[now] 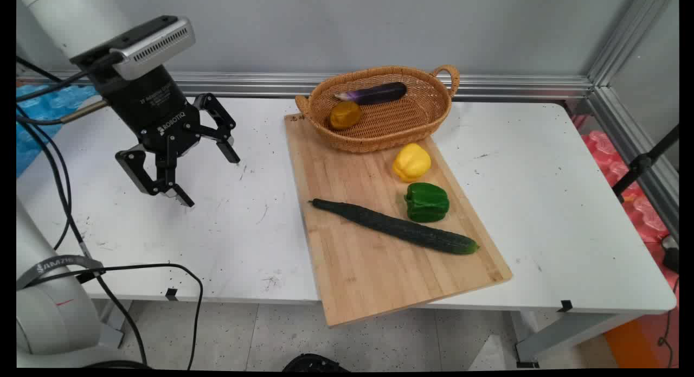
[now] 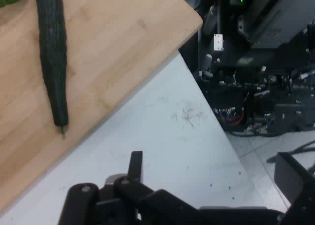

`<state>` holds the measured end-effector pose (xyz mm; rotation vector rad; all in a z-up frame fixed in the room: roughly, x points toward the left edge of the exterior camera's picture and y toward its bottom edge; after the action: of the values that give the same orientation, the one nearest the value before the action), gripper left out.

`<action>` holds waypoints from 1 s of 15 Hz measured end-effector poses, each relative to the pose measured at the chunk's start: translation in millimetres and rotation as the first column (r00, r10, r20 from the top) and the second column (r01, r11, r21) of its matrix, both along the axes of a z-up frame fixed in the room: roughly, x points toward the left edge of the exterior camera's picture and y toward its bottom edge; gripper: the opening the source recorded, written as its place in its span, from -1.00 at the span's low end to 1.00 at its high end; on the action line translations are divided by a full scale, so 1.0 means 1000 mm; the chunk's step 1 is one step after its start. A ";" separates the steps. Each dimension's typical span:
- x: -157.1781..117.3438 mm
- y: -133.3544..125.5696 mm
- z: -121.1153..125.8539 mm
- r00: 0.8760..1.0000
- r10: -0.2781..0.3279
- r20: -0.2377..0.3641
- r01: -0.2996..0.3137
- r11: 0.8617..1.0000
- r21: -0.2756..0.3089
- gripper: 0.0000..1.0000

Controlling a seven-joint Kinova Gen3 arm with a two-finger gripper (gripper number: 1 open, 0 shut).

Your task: Pick up the cucumber from the cutting board

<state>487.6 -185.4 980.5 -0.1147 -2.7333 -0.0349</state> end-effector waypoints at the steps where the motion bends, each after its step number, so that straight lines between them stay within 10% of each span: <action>1: -0.001 0.000 -0.001 1.000 0.009 -0.004 -0.009 1.000 0.002 1.00; 15: -0.100 -0.064 -0.071 0.974 0.208 -0.085 -0.208 0.978 0.017 1.00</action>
<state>387.3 -249.5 909.7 0.1689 -2.6431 0.0179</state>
